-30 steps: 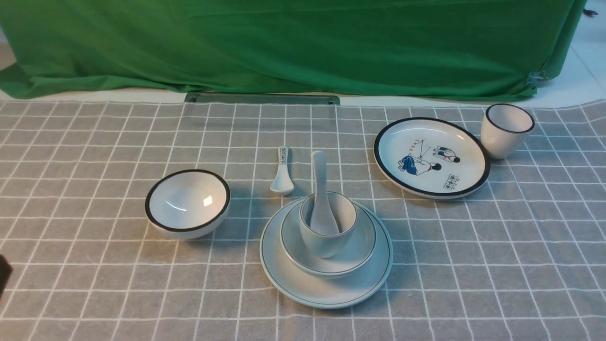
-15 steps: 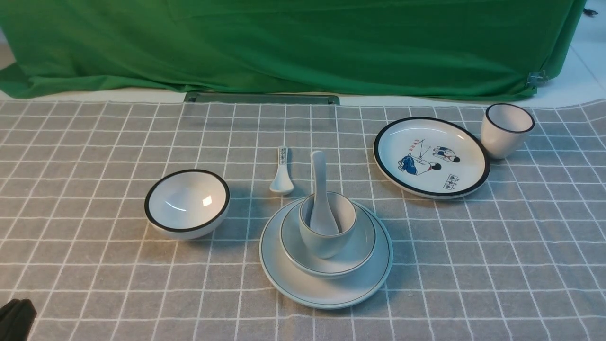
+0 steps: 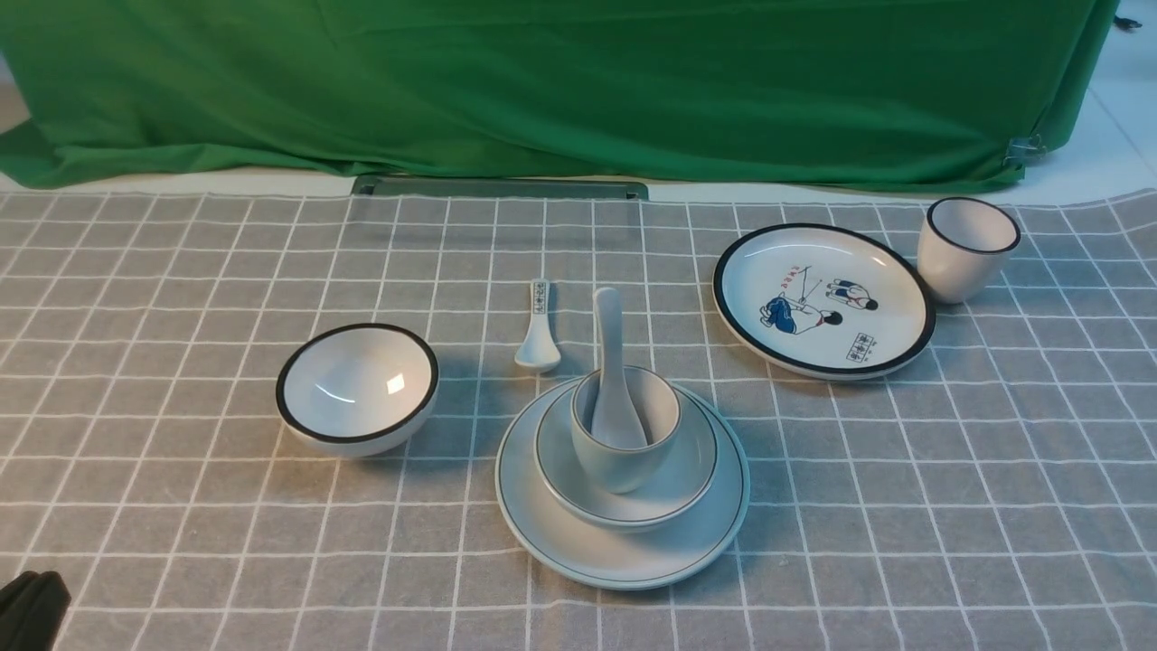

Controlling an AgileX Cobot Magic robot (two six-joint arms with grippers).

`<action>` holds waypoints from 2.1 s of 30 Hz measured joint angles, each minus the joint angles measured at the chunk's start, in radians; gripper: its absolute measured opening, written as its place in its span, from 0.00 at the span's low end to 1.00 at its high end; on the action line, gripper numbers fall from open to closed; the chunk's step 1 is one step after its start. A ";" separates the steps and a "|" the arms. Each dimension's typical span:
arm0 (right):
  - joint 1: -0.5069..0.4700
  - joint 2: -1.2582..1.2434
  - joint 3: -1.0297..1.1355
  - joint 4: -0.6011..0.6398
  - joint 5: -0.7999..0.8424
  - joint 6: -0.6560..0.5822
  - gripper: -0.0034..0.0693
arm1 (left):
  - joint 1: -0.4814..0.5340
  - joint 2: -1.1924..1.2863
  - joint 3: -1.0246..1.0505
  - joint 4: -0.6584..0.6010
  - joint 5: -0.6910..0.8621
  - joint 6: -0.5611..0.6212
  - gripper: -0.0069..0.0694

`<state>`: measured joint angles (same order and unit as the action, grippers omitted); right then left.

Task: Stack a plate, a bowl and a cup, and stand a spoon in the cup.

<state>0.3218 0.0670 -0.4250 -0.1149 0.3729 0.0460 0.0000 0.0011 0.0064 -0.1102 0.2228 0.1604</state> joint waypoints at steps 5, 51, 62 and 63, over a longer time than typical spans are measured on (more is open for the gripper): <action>0.000 0.000 0.000 0.000 0.000 -0.004 0.28 | 0.000 0.000 0.000 0.000 0.000 0.000 0.11; -0.308 -0.065 0.432 -0.015 -0.133 -0.104 0.36 | 0.000 0.000 0.000 0.003 0.002 0.001 0.11; -0.308 -0.065 0.432 -0.015 -0.133 -0.104 0.37 | 0.000 0.000 0.000 0.003 0.002 0.001 0.11; -0.308 -0.065 0.432 -0.015 -0.133 -0.104 0.37 | 0.000 0.000 0.000 0.003 0.002 0.001 0.11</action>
<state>0.0138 0.0017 0.0070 -0.1297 0.2397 -0.0580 0.0000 0.0011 0.0064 -0.1073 0.2251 0.1613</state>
